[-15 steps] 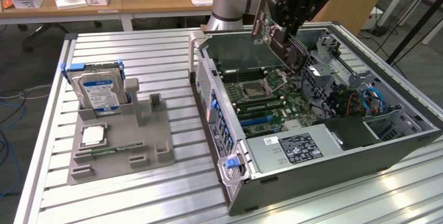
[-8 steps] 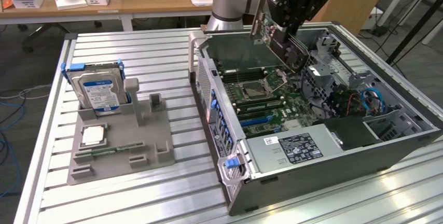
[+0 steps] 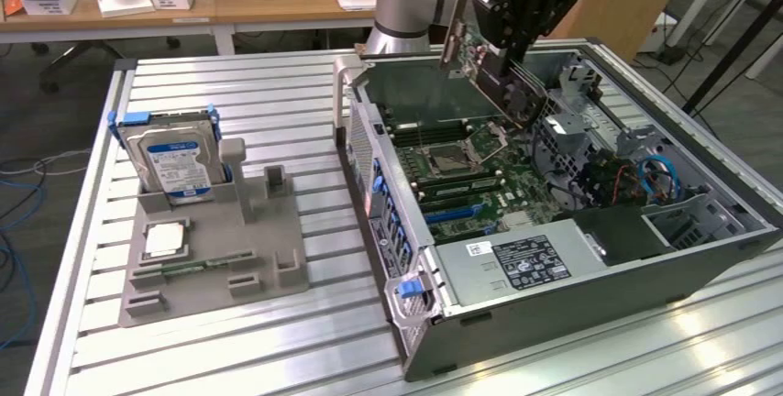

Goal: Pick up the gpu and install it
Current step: 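Insert the gpu into the slot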

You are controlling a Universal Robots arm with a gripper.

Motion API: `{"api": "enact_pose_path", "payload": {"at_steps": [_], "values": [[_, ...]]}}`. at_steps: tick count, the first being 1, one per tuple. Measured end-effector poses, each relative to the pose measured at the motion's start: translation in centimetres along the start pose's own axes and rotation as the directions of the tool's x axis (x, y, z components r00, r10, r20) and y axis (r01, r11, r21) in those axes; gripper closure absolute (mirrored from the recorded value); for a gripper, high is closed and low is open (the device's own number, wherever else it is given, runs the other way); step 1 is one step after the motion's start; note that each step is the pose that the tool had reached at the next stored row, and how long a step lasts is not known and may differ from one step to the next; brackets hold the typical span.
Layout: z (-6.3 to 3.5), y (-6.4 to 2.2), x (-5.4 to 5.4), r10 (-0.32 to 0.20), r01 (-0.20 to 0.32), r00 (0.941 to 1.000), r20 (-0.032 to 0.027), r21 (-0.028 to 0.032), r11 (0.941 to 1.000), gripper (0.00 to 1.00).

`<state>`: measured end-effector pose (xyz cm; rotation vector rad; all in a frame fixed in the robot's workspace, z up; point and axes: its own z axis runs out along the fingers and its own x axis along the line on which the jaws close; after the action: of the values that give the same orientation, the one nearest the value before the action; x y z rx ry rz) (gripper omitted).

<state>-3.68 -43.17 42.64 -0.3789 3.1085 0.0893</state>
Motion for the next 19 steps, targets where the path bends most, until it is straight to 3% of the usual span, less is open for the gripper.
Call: {"api": "enact_pose_path", "payload": {"at_steps": [19], "values": [[0.00,-0.09,-0.36,-0.059,0.059,0.9983,-0.0031,-0.0014,0.9983,0.74]]}}
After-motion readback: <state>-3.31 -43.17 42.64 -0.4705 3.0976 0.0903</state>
